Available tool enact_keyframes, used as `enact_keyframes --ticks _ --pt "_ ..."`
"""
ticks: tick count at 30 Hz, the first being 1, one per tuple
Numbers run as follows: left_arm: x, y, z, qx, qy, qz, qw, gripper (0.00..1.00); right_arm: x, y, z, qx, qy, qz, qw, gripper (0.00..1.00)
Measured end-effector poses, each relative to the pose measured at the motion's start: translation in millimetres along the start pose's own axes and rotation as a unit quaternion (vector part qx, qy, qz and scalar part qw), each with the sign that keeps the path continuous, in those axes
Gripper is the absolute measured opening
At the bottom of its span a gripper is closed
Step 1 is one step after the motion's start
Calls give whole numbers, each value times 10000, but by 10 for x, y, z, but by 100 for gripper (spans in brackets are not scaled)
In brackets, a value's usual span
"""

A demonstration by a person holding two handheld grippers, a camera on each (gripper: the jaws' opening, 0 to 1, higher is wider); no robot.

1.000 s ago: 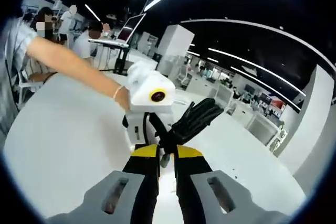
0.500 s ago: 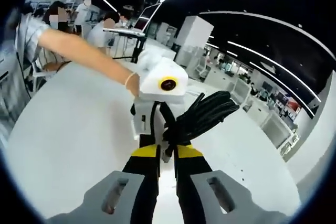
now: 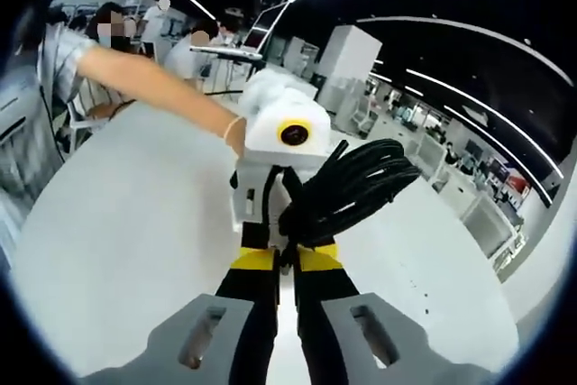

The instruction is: Straighten the power strip on the desk, plug the charger into it

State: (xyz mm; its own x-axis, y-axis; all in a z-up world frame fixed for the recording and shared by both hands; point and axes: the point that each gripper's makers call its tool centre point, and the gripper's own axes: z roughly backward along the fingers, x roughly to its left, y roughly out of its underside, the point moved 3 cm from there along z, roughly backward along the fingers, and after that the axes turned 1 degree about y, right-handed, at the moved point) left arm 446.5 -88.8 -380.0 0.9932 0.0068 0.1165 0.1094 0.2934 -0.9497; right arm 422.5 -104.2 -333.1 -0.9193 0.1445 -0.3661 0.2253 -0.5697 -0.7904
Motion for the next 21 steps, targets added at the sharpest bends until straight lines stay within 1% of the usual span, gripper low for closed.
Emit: enact_keyframes --ticks 3,4,6,8,9,11,12,13,14,15,16,17,18,20,21 --pt "0 3 2 15 0 -26 10000 27 31 0 -4 34 -72 65 9999 2" --pt "2 4 2 8 1 -29 10000 27 45 6 -5 53 -149 -106 9998 2" --pt "2 4 -3 37 -4 -81 10000 27 51 10 -1 55 -225 -215 9995 2" --pt "3 3 -5 58 -7 -87 9999 27 65 14 0 42 -235 -205 9995 2" --pt "6 4 -6 50 -2 -70 10000 27 81 12 3 25 -219 -93 9997 3" --pt "12 4 -9 47 3 -67 10000 27 81 -3 8 -5 -171 382 9991 4" --pt "17 3 -12 50 2 -41 10000 27 104 26 25 133 -117 486 9987 5" --pt "17 4 -14 45 9 -34 10000 27 87 39 36 257 -32 546 9982 7" --pt "11 7 -11 38 10 -36 10000 27 139 28 49 229 -116 390 9989 12" --pt "7 8 -11 31 12 -37 10000 27 156 44 45 271 -122 426 9986 21" --pt "4 9 -11 24 15 -44 10000 27 172 71 48 349 -104 485 9982 25" --pt "-9 10 -12 17 14 -47 10000 27 183 101 49 407 -86 458 9981 26" --pt "-14 11 -12 9 13 -48 10000 27 189 92 50 348 -95 488 9982 27" --pt "-22 12 -10 3 8 -66 10000 27 198 100 49 395 -68 433 9983 26" --pt "-28 13 -11 5 7 -86 10000 27 205 90 46 362 -62 435 9984 23"
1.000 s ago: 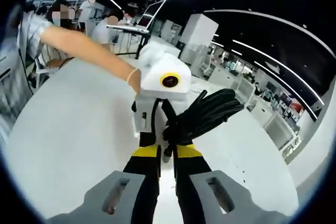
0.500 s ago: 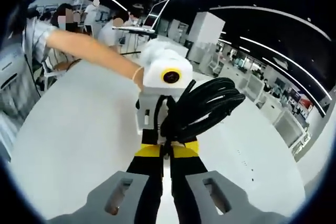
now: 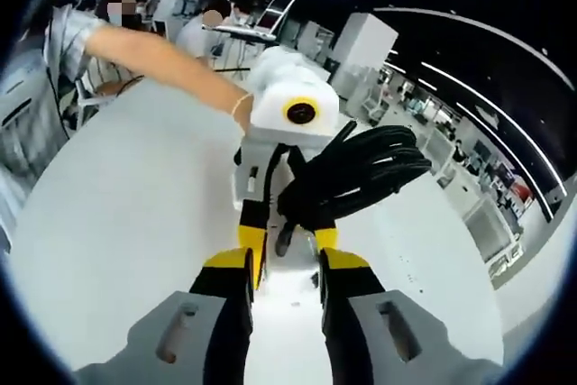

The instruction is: Straighten the power strip on the desk, plug the charger into it

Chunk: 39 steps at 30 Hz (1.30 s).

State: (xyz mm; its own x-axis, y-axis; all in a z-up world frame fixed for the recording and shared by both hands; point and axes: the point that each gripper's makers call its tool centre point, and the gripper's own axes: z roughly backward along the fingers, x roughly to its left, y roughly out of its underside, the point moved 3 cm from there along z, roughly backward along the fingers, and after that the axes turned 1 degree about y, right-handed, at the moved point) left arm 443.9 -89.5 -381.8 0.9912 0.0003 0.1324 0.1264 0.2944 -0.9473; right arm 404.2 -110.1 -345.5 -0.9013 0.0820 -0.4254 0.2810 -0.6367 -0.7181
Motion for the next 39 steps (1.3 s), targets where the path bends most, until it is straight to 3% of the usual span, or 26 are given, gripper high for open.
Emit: enact_keyframes --ticks 8,11,17,22,25,29,39 --pt "-3 16 -11 70 19 -105 9999 27 -16 9 -58 322 -321 319 9985 22" --pt "5 15 -25 108 7 -136 9998 27 9 14 -51 519 -448 251 9973 22" --pt "28 46 32 195 -178 29 9996 29 -142 55 -104 781 -570 118 9952 21" --pt "88 51 228 64 -440 236 9987 37 -193 58 -102 777 -595 73 9952 21" --pt "89 111 319 302 -518 222 9980 39 -204 55 -107 740 -596 69 9955 21" --pt "66 107 405 327 -526 262 9977 48 -216 43 -117 705 -584 81 9958 21" --pt "70 167 545 474 -715 452 9953 59 -240 37 -133 638 -539 93 9965 21"
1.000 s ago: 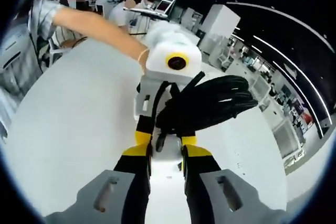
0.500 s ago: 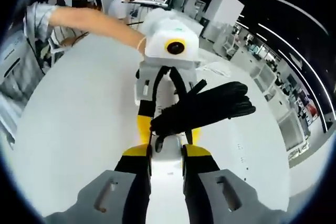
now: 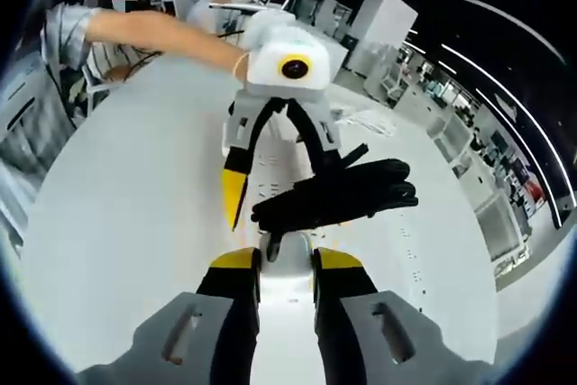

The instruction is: Straighten the power strip on the desk, plug the charger into it

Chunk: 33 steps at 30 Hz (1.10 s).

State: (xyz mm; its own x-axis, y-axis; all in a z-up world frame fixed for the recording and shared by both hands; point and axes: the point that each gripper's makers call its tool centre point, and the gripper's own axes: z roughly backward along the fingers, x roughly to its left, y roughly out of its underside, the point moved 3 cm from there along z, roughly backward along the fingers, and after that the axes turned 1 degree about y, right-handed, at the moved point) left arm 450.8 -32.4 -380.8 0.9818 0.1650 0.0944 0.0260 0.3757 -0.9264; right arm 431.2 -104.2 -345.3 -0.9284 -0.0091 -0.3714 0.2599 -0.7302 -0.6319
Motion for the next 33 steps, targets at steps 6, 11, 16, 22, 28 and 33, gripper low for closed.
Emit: enact_keyframes --ticks 6,11,16,22,28,33 --pt "5 84 134 10 -148 92 9998 64 23 -4 4 -57 51 27 10000 21" --pt "35 105 230 -16 -303 111 9995 68 21 -5 5 -89 63 3 9999 21" --pt "53 139 276 -5 -366 142 9992 73 21 -6 5 -69 73 3 9999 21" --pt "59 164 338 66 -404 195 9990 84 19 -10 0 -22 70 33 10000 21" --pt "112 157 417 158 -489 204 9985 97 17 -16 -8 25 62 50 10000 21" --pt "130 169 467 313 -551 193 9978 99 23 -18 -7 69 55 96 9999 21"
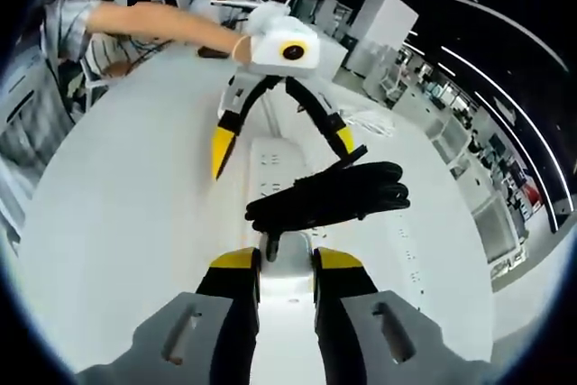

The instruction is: Straighten the power strip on the desk, plug the charger into it

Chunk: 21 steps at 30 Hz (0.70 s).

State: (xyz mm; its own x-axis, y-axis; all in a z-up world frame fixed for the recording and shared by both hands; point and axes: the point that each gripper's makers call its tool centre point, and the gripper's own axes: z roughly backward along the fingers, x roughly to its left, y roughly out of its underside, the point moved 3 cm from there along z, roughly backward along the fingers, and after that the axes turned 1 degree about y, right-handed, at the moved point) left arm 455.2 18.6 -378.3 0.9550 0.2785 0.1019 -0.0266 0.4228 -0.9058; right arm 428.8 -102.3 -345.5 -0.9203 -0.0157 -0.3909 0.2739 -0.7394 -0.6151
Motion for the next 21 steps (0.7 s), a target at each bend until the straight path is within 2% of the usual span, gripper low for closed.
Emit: enact_keyframes --ticks 3,5,8,13,17,19,21 --pt "-3 -3 33 118 18 -18 9999 99 0 2 3 19 -10 20 10000 21" --pt "-2 27 51 341 47 -63 9994 99 -22 9 3 25 -16 29 10000 21" --pt "-5 95 90 839 177 -135 9962 99 -51 19 3 30 -25 29 10000 21" --pt "19 80 116 1287 344 37 9911 92 -84 30 4 30 -36 29 10000 21" --pt "53 163 130 1853 459 146 9815 90 -89 31 3 56 -45 44 10000 21" --pt "78 212 119 2095 472 40 9767 90 -91 30 2 74 -50 62 9999 21" --pt "65 276 126 2425 549 -95 9685 86 -86 27 0 96 -54 98 9999 21"
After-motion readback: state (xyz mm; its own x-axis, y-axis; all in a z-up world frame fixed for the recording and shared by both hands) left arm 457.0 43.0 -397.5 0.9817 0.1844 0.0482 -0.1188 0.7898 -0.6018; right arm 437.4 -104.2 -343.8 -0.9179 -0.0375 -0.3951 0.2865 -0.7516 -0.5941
